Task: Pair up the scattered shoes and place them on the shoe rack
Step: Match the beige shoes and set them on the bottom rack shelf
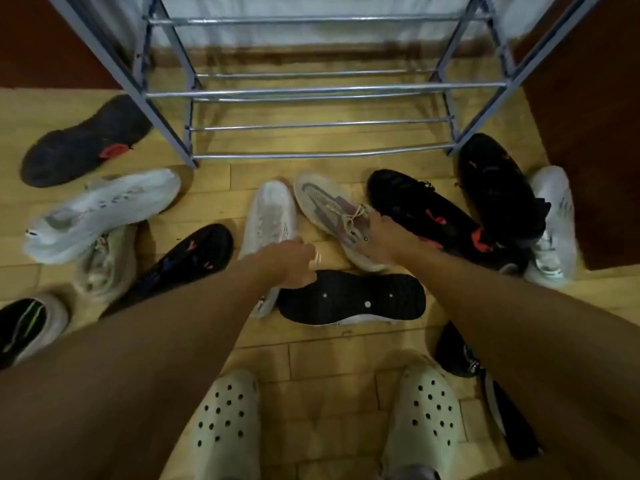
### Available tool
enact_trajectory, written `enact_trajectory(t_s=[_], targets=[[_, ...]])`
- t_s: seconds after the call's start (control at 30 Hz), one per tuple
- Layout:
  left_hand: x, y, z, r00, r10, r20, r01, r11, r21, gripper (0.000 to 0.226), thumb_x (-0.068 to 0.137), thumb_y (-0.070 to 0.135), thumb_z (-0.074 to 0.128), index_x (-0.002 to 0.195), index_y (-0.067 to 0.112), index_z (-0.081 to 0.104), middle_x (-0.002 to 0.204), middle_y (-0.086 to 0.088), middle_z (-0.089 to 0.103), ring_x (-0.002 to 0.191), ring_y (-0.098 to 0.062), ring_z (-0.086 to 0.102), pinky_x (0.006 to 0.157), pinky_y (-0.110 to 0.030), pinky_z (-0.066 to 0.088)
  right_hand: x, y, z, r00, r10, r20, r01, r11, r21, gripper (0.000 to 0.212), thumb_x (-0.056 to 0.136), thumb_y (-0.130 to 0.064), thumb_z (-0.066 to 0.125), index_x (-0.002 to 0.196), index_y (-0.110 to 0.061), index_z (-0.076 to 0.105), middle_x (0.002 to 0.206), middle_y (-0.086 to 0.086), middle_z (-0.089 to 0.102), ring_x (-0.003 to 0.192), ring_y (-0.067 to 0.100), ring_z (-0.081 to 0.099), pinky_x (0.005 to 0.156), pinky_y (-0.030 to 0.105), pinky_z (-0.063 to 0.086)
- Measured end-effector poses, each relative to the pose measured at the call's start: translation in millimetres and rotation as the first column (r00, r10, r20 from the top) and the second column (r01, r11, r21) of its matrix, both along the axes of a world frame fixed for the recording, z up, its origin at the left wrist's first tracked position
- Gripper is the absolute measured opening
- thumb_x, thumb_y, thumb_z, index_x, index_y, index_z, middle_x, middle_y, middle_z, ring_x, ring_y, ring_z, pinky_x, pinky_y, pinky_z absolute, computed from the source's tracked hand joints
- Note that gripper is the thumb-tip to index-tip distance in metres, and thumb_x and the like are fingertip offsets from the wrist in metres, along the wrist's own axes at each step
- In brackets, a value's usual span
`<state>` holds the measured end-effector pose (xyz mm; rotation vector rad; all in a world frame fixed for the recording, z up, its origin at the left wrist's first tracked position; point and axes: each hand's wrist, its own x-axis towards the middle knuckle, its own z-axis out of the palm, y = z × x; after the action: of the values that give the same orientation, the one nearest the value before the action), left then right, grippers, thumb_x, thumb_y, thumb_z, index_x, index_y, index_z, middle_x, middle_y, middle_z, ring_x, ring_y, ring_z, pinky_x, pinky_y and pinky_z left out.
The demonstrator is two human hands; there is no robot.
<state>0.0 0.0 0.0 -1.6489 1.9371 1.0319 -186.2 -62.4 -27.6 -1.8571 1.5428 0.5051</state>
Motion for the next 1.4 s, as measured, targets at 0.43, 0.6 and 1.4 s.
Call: enact_trajectory(t_s=[0.43, 0.6, 1.4], targets=[[-6, 7, -15, 0.963, 0.233, -0.134, -0.221, 0.971, 0.093, 0.037, 0.095, 0.019, 0.048, 0.130, 0.006, 0.050, 0.134, -0.014, 0.050, 0.121, -0.028, 0.050, 0.095, -0.032, 0.040, 4, -15, -29, 0.898, -0.439, 0.016, 0.439, 0.899, 0.003, 0.068, 0.089, -0.027, 0.063, 0.138, 0.001, 0.025, 0.129, 0.019, 0.052, 0.118, 0.036, 0.054, 0.086, 0.038, 0.047], [-5, 18, 6, 0.916, 0.363, -0.172, -0.349, 0.931, 0.108, 0.031, 0.095, 0.018, 0.049, 0.122, 0.005, 0.052, 0.127, -0.013, 0.056, 0.113, -0.025, 0.054, 0.092, -0.034, 0.043, 10, -12, 4, 0.918, -0.387, 0.093, 0.378, 0.921, 0.096, 0.030, 0.070, -0.023, 0.077, 0.078, -0.010, 0.052, 0.077, 0.007, 0.050, 0.076, 0.023, 0.053, 0.056, 0.028, 0.040], [134, 80, 116, 0.430, 0.838, -0.336, -0.823, 0.517, 0.236, 0.043, 0.093, 0.042, 0.054, 0.117, 0.007, 0.062, 0.107, -0.009, 0.068, 0.096, -0.022, 0.067, 0.093, -0.038, 0.053, 162, 50, 118, 0.677, -0.393, 0.622, 0.186, 0.909, 0.372, 0.018, 0.088, -0.014, 0.064, 0.104, -0.009, 0.071, 0.101, 0.009, 0.073, 0.089, 0.019, 0.068, 0.062, 0.027, 0.053]])
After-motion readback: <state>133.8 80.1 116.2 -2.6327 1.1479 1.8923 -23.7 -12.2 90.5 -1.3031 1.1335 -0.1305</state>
